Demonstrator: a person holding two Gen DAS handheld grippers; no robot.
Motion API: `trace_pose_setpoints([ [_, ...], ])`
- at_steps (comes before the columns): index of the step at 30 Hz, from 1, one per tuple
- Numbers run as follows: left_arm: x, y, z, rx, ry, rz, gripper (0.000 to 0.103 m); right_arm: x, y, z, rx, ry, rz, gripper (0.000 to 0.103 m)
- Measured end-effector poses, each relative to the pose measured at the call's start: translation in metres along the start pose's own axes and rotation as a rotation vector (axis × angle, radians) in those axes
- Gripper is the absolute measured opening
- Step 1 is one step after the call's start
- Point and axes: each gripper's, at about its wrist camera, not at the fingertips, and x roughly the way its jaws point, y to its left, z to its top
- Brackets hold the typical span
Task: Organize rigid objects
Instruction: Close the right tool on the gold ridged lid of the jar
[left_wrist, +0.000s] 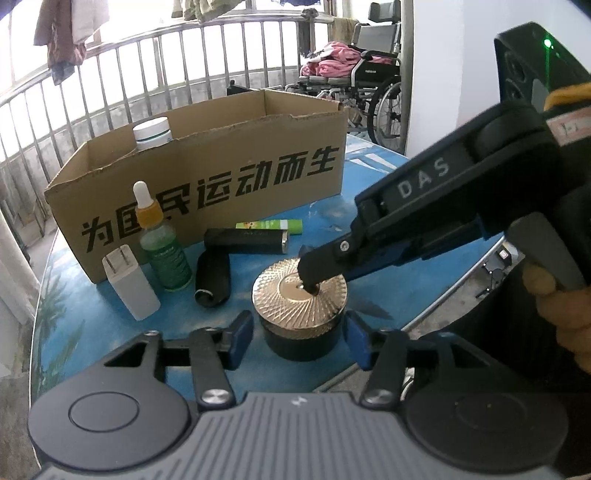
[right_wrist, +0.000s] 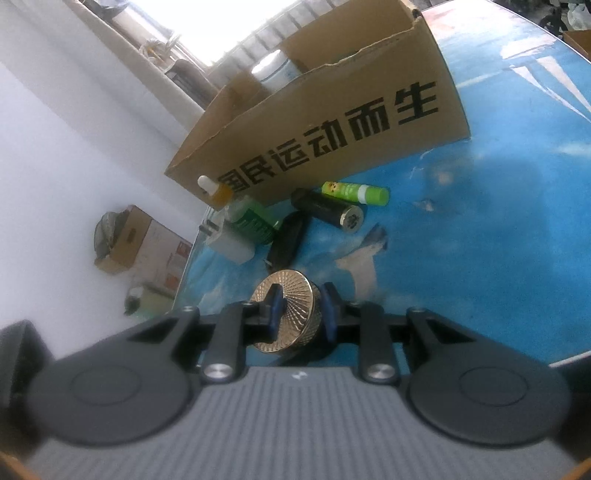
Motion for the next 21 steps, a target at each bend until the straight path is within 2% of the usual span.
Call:
trace_pose_setpoints([
  [6,0.015,0.001,-0.004,0.000,0.021,-0.022,0.060,0.001,-0.003,-0.003,0.028,0.017,0.003,0.031],
  [11,0.026,0.001,-0.004,-0.008,0.023,-0.033,0.059,0.007,-0.004,-0.007,0.038,0.038,0.014,0.043],
  [21,0.023,0.000,-0.003,-0.019,0.032,-0.027,0.057,0.009,-0.003,-0.007,0.034,0.047,0.018,0.045],
])
